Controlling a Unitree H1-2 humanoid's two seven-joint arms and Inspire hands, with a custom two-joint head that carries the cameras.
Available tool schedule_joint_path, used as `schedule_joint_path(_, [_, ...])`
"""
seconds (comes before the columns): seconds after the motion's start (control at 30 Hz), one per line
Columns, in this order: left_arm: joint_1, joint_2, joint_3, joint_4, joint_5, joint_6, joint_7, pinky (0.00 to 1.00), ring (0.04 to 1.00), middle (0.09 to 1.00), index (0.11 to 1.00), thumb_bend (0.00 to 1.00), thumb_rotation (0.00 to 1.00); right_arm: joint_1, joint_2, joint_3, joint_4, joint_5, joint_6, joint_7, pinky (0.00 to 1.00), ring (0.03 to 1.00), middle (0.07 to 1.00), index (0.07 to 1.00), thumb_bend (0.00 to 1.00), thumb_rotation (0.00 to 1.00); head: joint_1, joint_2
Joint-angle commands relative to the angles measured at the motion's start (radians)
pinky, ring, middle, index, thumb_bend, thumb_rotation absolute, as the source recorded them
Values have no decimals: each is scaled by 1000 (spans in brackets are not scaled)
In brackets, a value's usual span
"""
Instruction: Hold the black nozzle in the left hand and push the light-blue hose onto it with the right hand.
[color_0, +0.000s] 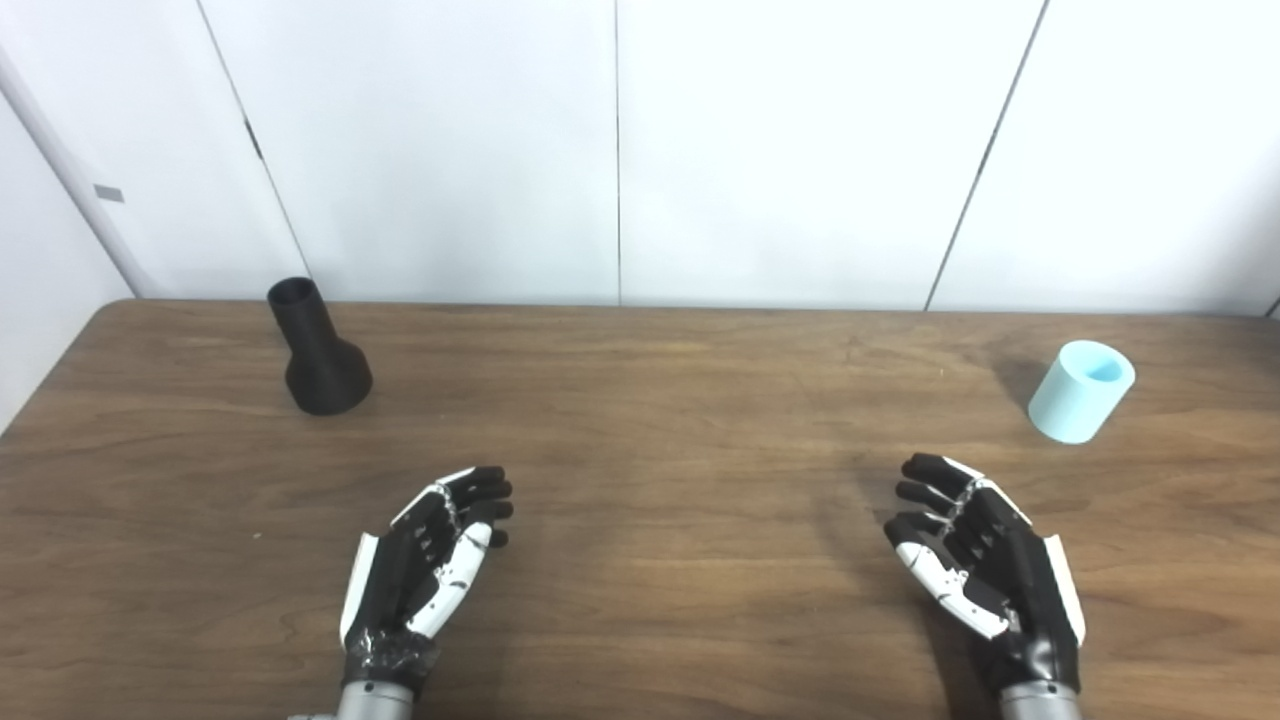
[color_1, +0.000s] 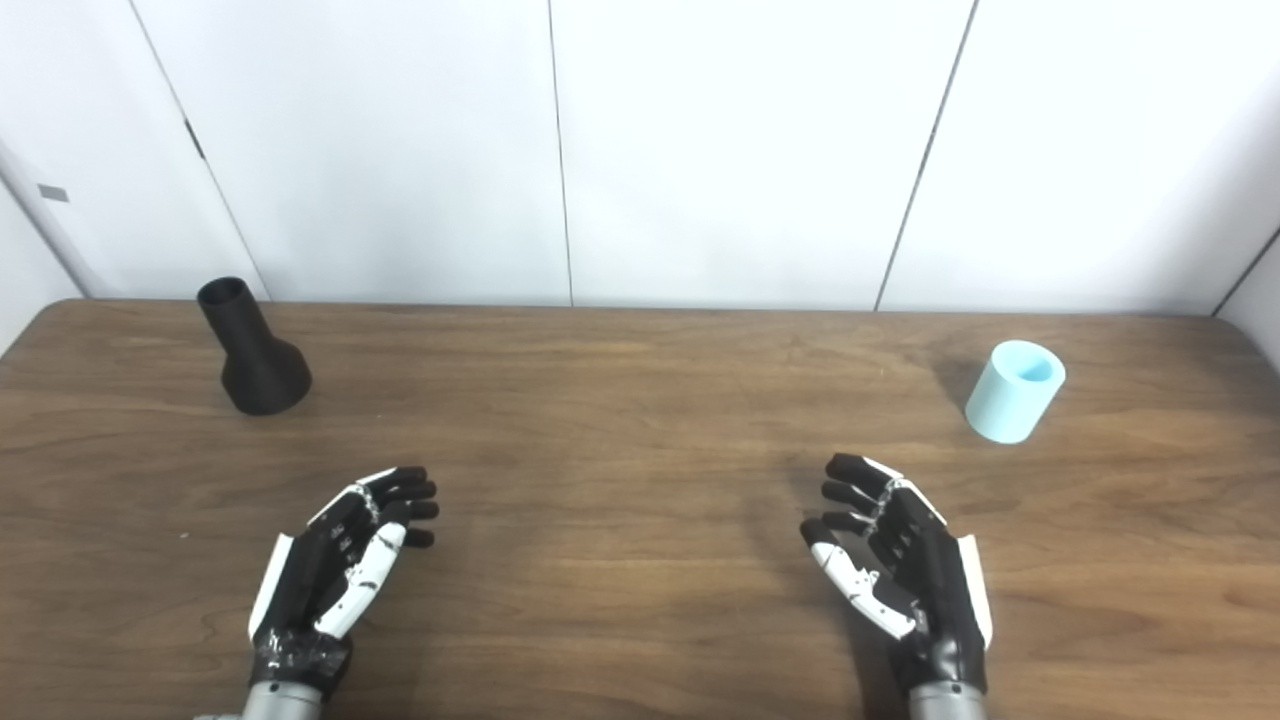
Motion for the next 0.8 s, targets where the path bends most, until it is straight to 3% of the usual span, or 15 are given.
schedule_joint_path(0.0, [18,-1,0,-8,7,-27,6,603,689,713,697,283,383,-22,2,-3,-31,9,-12,1,618,719,731,682,266,0,2,2])
schedule_joint_path(0.5, [15,2,1,-16,22,-1,11,608,691,718,709,295,395,-25,-1,-1,-25,16,-6,5,618,717,732,683,267,0,-5,-1])
schedule_joint_path(0.57, [19,-6,15,-22,40,3,36,602,669,705,708,337,324,-21,2,-1,-27,17,-6,4,618,718,734,684,268,0,-5,1])
schedule_joint_path(0.7, [12,-48,80,-12,166,-16,182,489,553,597,610,532,103,-18,2,0,-29,5,-11,-1,616,717,732,684,265,0,-3,1])
schedule_joint_path(0.77, [4,-53,114,-2,162,-26,213,497,546,571,524,510,64,-18,1,-2,-28,4,-12,-2,613,714,730,683,263,0,7,0])
